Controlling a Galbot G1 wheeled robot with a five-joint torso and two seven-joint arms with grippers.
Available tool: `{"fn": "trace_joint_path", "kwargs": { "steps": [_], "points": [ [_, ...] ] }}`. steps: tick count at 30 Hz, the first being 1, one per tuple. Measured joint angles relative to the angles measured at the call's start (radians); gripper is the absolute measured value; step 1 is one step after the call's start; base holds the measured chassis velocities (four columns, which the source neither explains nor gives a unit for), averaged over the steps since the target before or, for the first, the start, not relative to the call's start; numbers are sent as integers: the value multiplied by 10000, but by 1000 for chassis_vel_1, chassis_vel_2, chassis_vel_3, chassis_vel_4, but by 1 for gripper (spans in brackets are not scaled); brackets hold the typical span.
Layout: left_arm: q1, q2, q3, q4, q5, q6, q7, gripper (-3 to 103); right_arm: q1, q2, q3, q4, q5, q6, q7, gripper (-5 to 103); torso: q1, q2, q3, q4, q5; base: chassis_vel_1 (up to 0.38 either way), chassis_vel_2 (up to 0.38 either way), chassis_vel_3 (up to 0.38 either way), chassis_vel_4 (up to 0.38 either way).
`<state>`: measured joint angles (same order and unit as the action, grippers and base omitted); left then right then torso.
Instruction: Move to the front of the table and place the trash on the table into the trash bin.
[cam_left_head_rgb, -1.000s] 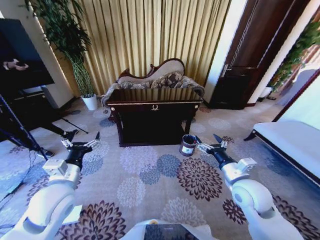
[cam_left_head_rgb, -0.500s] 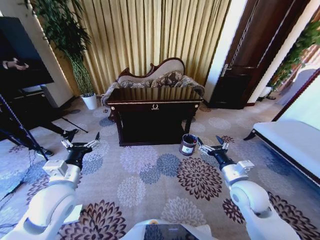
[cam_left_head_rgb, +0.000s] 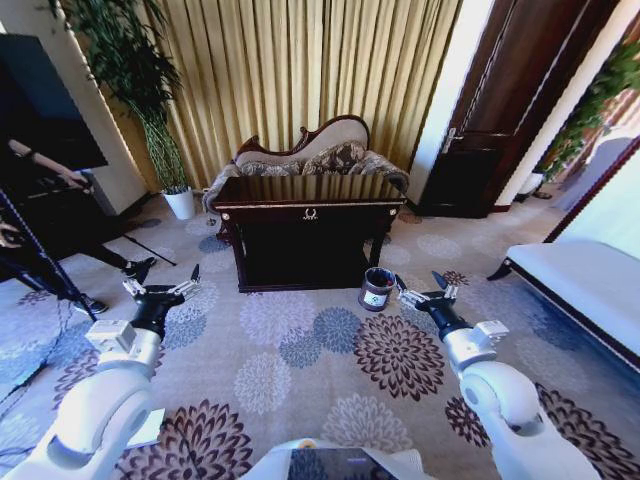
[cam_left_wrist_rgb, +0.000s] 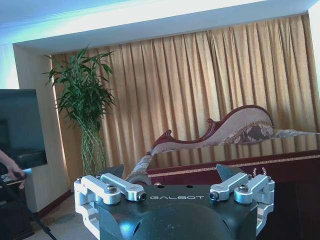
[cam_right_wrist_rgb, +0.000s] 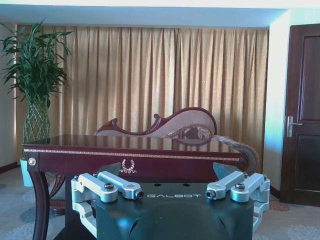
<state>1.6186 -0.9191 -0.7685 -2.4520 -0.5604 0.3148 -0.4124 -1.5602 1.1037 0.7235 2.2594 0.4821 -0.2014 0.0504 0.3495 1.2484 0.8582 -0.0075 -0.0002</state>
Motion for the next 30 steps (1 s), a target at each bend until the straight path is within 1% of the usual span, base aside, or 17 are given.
{"fn": "trace_joint_path", "kwargs": {
  "steps": [30],
  "points": [
    [0, 1, 0, 0, -2, 5, 2, 100, 1, -1, 1, 16, 11, -17, 0, 100, 1, -1, 0, 0, 0, 0, 0, 0, 0]
  ]
}}
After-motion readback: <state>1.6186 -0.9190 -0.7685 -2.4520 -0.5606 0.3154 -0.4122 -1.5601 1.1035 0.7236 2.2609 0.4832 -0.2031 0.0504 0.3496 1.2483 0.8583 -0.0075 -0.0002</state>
